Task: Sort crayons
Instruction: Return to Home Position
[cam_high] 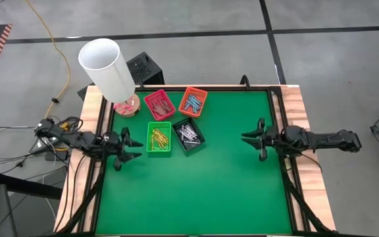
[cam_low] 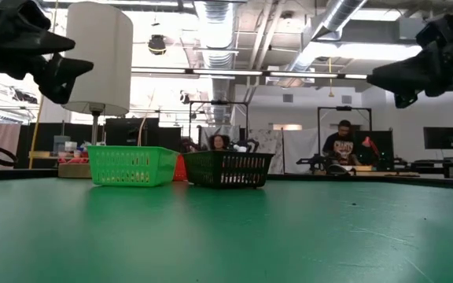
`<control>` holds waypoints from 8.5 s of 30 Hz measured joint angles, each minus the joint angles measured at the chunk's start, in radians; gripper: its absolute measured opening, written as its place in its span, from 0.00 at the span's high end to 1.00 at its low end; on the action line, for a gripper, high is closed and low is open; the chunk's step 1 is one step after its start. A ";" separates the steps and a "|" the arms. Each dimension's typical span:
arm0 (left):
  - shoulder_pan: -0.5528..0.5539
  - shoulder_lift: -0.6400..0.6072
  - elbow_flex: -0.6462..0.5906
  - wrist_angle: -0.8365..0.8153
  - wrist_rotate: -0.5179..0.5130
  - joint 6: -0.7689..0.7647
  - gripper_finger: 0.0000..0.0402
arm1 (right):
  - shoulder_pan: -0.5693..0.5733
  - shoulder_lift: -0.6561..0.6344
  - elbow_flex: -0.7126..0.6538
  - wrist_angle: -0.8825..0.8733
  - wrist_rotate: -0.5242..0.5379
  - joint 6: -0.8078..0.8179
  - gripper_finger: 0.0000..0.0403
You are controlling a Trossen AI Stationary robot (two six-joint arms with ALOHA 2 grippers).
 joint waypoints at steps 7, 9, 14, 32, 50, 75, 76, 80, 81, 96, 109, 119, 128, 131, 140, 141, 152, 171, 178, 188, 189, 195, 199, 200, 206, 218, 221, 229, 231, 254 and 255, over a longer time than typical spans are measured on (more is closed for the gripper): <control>0.000 0.000 0.000 -0.023 0.043 0.046 0.52 | 0.025 0.048 0.000 -0.006 -0.001 -0.006 0.75; 0.000 0.000 -0.001 -0.026 0.066 0.049 0.52 | 0.025 0.058 -0.001 -0.007 -0.001 -0.008 0.75; 0.000 0.000 -0.001 -0.028 0.067 0.066 0.52 | 0.025 0.062 -0.001 -0.007 -0.001 -0.008 0.75; 0.001 0.000 -0.002 -0.025 0.017 0.126 0.52 | 0.024 0.062 -0.002 -0.010 -0.001 -0.008 0.75; 0.001 0.000 -0.002 -0.024 0.018 0.121 0.52 | 0.024 0.062 -0.002 -0.010 -0.001 -0.008 0.75; 0.000 0.000 -0.002 -0.024 -0.003 0.145 0.52 | 0.024 0.062 -0.002 -0.010 -0.001 -0.008 0.75; 0.000 0.000 -0.002 -0.024 -0.009 0.145 0.52 | 0.024 0.062 -0.002 -0.010 -0.001 -0.008 0.75; 0.000 0.003 -0.002 -0.023 -0.018 0.145 0.52 | 0.024 0.062 -0.002 -0.010 -0.001 -0.007 0.75; 0.000 0.003 -0.002 -0.023 -0.018 0.145 0.52 | 0.024 0.062 -0.002 -0.010 -0.001 -0.007 0.75; 0.000 0.146 -0.002 -0.022 -0.018 0.064 0.52 | 0.024 0.062 -0.002 -0.010 -0.001 -0.007 0.75; 0.000 0.167 -0.002 -0.020 -0.018 -0.005 0.52 | 0.024 0.062 -0.002 -0.010 -0.001 -0.008 0.75; 0.000 0.188 -0.002 -0.021 -0.018 -0.011 0.52 | 0.024 0.062 -0.002 -0.010 -0.001 -0.007 0.75; 0.000 0.243 -0.002 -0.022 -0.017 -0.011 0.52 | 0.024 0.062 -0.002 -0.010 -0.001 -0.007 0.75; 0.000 0.247 -0.002 -0.023 -0.017 -0.011 0.52 | 0.024 0.062 -0.002 -0.010 -0.001 -0.007 0.75; 0.000 0.247 -0.002 -0.023 -0.018 -0.011 0.52 | 0.024 0.062 -0.002 -0.010 -0.001 -0.008 0.75; 0.000 0.247 -0.002 -0.023 -0.018 -0.011 0.52 | 0.024 0.062 -0.002 -0.010 -0.001 -0.008 0.75; 0.000 0.247 -0.002 -0.022 -0.019 -0.011 0.52 | 0.024 0.062 -0.002 -0.010 -0.001 -0.007 0.75; 0.000 0.247 -0.002 -0.022 -0.019 -0.011 0.52 | 0.024 0.062 -0.002 -0.010 -0.001 -0.007 0.75; 0.001 0.247 -0.002 -0.022 -0.019 -0.011 0.52 | 0.024 0.062 -0.002 -0.010 -0.001 -0.007 0.75; 0.001 0.247 -0.002 -0.022 -0.019 -0.011 0.52 | 0.024 0.062 -0.002 -0.010 -0.001 -0.007 0.75; 0.000 0.247 -0.002 -0.022 -0.019 -0.011 0.52 | 0.024 0.062 -0.002 -0.010 -0.001 -0.008 0.75; 0.000 0.247 -0.002 -0.022 -0.019 -0.011 0.52 | 0.024 0.062 -0.002 -0.010 -0.001 -0.007 0.75; 0.001 0.247 -0.002 -0.022 -0.019 -0.011 0.52 | 0.024 0.062 -0.002 -0.010 -0.001 -0.007 0.75; 0.000 0.247 -0.002 -0.022 -0.019 -0.011 0.52 | 0.024 0.062 -0.002 -0.010 -0.001 -0.008 0.75; 0.001 0.247 -0.002 -0.022 -0.019 -0.011 0.52 | 0.024 0.062 -0.002 -0.010 -0.001 -0.007 0.75; 0.001 0.247 -0.002 -0.022 -0.019 -0.011 0.52 | 0.024 0.062 -0.002 -0.010 -0.001 -0.007 0.75; 0.001 0.247 -0.002 -0.022 -0.019 -0.011 0.52 | 0.024 0.062 -0.002 -0.010 -0.001 -0.007 0.75; 0.001 0.247 -0.002 -0.022 -0.019 -0.011 0.52 | 0.024 0.062 -0.002 -0.010 -0.001 -0.008 0.75; 0.001 0.247 -0.002 -0.022 -0.019 -0.011 0.52 | 0.024 0.062 -0.002 -0.010 -0.001 -0.007 0.75; 0.001 0.275 -0.002 -0.023 -0.020 -0.011 0.52 | 0.024 0.062 -0.002 -0.010 -0.001 -0.007 0.75; 0.001 0.282 -0.002 -0.023 -0.019 -0.011 0.52 | 0.024 0.062 -0.002 -0.010 -0.001 -0.007 0.75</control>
